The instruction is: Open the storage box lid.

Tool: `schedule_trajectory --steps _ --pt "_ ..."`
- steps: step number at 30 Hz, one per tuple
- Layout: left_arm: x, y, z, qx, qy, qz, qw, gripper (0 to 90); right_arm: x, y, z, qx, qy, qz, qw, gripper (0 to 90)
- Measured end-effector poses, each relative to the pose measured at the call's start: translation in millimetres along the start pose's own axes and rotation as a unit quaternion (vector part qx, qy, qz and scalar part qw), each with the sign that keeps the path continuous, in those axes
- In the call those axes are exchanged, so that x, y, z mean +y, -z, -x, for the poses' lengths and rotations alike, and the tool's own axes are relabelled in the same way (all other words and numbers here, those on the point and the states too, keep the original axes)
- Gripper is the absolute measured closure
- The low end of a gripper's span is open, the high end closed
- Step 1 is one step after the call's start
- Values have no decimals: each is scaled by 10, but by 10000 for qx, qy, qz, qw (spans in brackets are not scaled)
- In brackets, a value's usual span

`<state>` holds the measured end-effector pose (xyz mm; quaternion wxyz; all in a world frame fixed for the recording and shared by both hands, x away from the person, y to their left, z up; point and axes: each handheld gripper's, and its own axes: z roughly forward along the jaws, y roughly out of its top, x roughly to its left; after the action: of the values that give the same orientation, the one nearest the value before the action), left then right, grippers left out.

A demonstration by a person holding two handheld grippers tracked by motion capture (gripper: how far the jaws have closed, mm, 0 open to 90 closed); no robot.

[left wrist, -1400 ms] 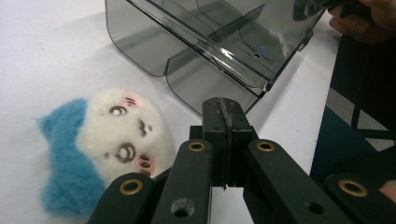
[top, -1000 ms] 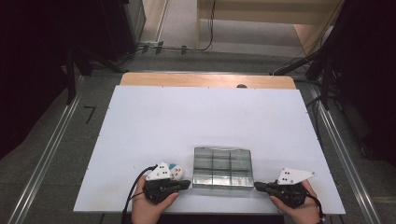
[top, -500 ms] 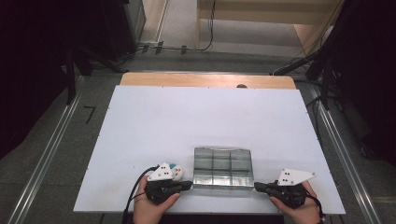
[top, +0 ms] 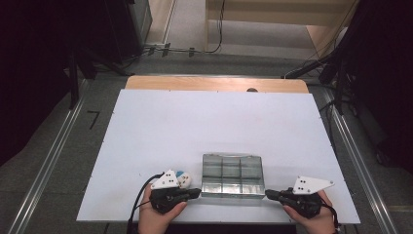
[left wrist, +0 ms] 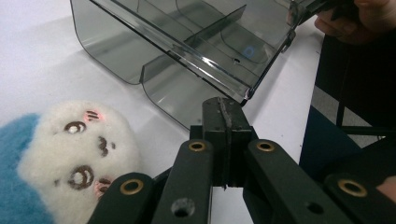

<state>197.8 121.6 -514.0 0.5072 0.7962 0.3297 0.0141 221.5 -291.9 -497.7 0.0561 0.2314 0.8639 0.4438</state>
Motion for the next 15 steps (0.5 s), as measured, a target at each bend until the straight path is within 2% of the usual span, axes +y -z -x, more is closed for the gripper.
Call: schedule_trajectory --steps 3,5,15 --pt "10 13 -3 -92 44 114 9999 900 6 0 -7 -26 20 -9 10000 879" --pt "15 12 10 -53 13 139 9999 900 7 -1 -3 -18 9 15 10000 878" --pt "40 28 16 -141 22 335 9993 900 50 25 -19 -44 11 156 9999 879"
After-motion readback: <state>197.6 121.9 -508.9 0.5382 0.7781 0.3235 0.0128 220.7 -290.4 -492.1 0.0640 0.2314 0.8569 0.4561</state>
